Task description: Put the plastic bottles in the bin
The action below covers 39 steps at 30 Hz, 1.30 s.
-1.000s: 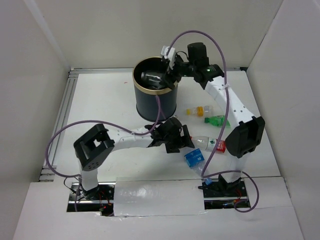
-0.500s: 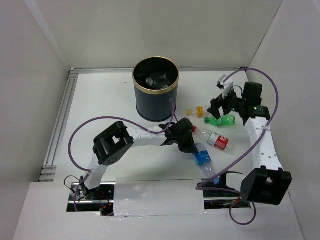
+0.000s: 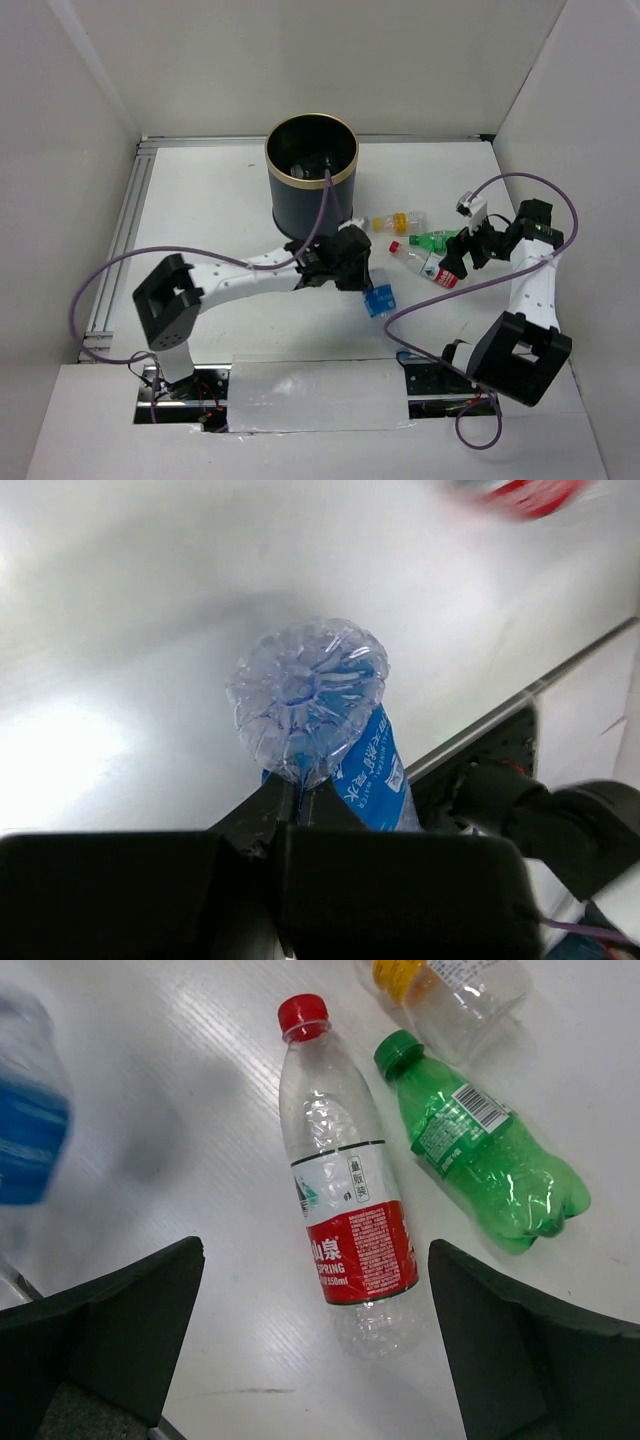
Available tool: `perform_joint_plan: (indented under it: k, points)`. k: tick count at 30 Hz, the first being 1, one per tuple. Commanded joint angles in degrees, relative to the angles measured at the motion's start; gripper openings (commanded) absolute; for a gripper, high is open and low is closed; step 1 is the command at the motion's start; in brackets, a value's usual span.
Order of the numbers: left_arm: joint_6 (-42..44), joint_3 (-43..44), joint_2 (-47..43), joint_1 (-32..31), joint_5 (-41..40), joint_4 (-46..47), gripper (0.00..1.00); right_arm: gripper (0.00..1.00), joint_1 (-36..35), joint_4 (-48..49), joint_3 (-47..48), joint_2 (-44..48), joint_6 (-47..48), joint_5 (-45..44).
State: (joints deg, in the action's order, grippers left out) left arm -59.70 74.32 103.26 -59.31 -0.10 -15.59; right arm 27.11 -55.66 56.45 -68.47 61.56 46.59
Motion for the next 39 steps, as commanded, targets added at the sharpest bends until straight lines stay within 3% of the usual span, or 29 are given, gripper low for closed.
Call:
perform_joint_plan:
  k: [1,4,10,14,19,22,24,25,28,32,35,36,37,39]
  points:
    - [14.92,8.63,-10.88,-0.11,-13.86,-5.58,0.00,1.00,0.48,-4.55,0.60,-2.19,7.87,1.41]
    - [21.54,18.19,-14.39,4.53,-20.37,-6.73,0.00,1.00,1.01,-3.15,0.07,-5.61,9.10,1.40]
    - [29.37,26.66,-15.20,12.63,-31.43,-0.59,0.00,1.00,1.01,-0.85,-0.55,-7.56,9.72,1.57]
    - [30.69,28.67,-11.52,17.99,-42.40,5.30,0.00,1.00,-1.26,1.33,-1.07,-8.70,9.72,2.10]
    - [30.70,33.51,-3.61,21.77,-51.31,1.19,0.02,1.00,-5.40,7.22,-3.53,-9.32,6.30,0.96]
    - [29.64,36.24,-0.27,23.62,-52.64,-2.94,0.27,1.00,-9.35,11.26,-5.55,-9.32,3.93,-1.49]
    - [29.64,36.77,1.06,24.15,-53.16,-4.52,0.55,1.00,-12.33,14.16,-7.48,-9.84,2.00,-4.30]
    - [29.64,37.38,1.06,24.15,-51.77,-4.53,0.77,1.00,-13.22,17.48,-8.10,-9.84,0.77,-5.53]
    - [30.70,36.69,-1.56,23.54,-50.18,-4.53,0.97,1.00,-16.21,21.36,-9.51,-12.20,-0.65,-9.58]
    - [34.99,31.51,-8.67,20.47,-45.97,-1.12,0.98,0.99,-18.14,28.49,-10.83,-15.20,-5.04,-15.02]
    - [36.67,21.94,-16.91,16.34,-40.98,3.19,0.92,0.94,-19.37,30.52,-11.53,-17.91,-6.36,-18.19]
    - [36.67,18.96,-19.04,15.37,-38.60,5.03,0.87,0.90,-19.38,30.52,-11.53,-18.63,-6.36,-18.20]
    - [35.98,15.88,-21.15,14.32,-37.18,5.74,0.69,0.86,-19.38,29.83,-10.84,-19.15,-5.84,-18.20]
    - [33.17,6.22,-26.85,11.24,-32.55,6.62,0.44,0.63,-19.38,25.27,-10.13,-19.16,-2.52,-16.28]
